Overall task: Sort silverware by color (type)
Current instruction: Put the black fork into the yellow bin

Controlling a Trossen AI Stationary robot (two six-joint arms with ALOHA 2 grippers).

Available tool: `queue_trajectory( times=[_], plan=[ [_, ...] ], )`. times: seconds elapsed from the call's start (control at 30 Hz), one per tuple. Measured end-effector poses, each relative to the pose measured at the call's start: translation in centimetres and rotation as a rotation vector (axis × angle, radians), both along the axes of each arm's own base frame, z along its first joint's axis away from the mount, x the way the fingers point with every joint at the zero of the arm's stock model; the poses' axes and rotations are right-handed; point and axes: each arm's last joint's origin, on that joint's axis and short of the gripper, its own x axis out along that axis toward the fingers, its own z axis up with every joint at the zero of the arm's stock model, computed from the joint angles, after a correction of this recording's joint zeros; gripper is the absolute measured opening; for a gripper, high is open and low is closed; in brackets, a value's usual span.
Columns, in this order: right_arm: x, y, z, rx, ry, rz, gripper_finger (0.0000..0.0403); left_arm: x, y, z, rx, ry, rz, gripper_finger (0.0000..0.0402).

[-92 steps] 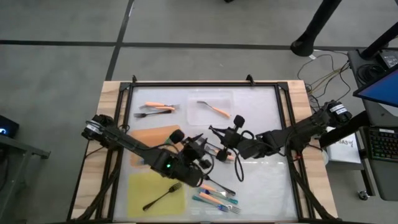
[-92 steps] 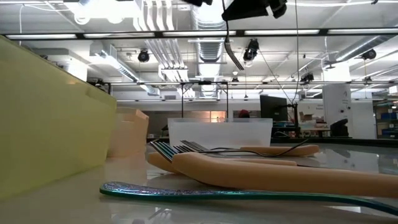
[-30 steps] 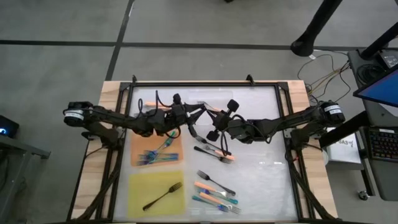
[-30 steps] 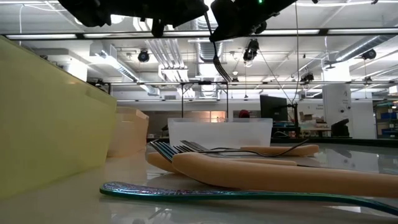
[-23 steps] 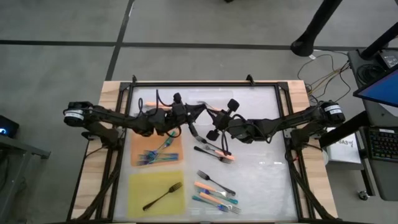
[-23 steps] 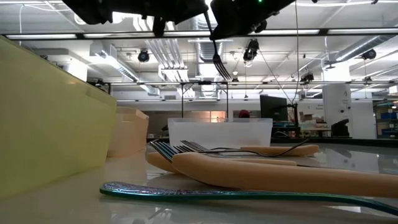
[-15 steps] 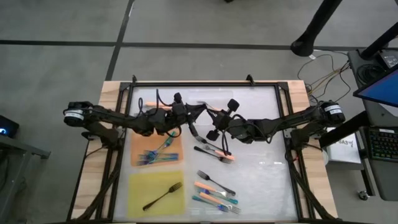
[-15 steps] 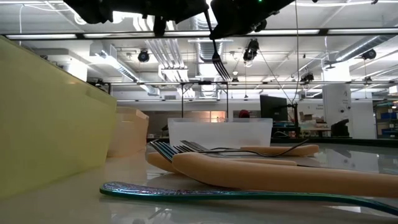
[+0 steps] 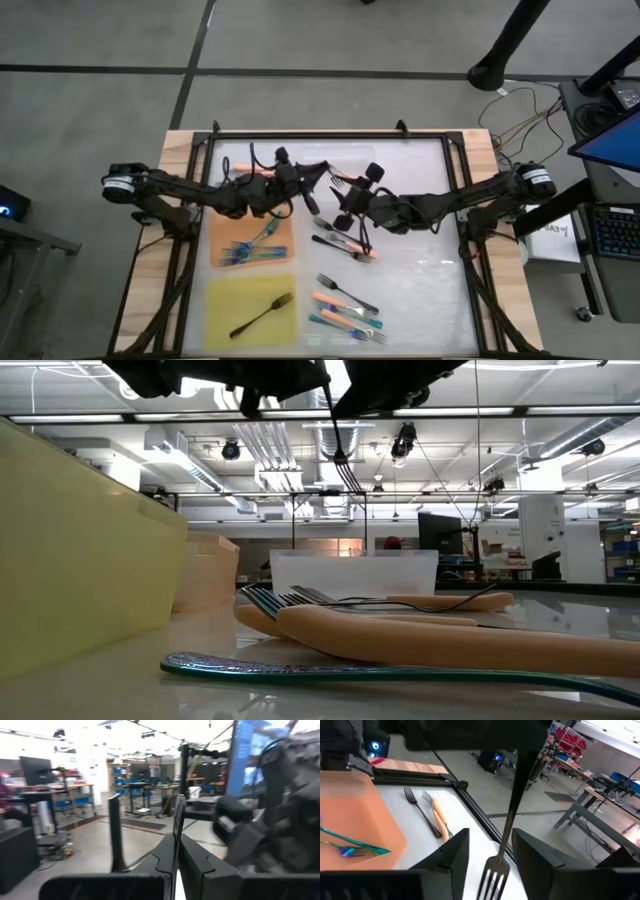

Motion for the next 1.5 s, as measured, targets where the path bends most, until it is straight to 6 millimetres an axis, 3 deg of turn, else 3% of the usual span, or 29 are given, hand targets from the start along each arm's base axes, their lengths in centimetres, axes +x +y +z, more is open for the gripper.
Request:
queue_trajectory(
  times=[0.17,0.27,0.57,0.8,1.13,1.5],
  plan=[
    [-0.7,0.7,0.5,0.008,0.006,0.017,0.0153,-0.6,-0.1,-0.3,-0.022,0.106,0.061,0.0],
    [-1.6,1.0,0.7,0.038,0.017,-0.008,0.0154,-1.3,-1.3,-0.5,-0.104,0.167,0.02,0.0],
    [-4.3,0.6,0.9,0.146,0.091,-0.079,0.0154,-5.4,-9.4,1.0,-0.171,0.244,-0.281,0.0],
    [-4.2,0.6,0.1,0.157,0.129,-0.093,0.015,-9.7,-14.1,2.3,-0.32,0.217,-0.451,0.0],
    [-3.4,0.6,-1.1,0.196,0.128,-0.123,0.0148,-14.4,-14.8,0.3,-0.609,0.501,-0.496,0.0],
    [-3.2,0.0,-1.4,0.236,0.094,-0.161,0.0143,-15.5,-15.3,-0.9,-0.789,0.832,-0.752,0.0]
  ],
)
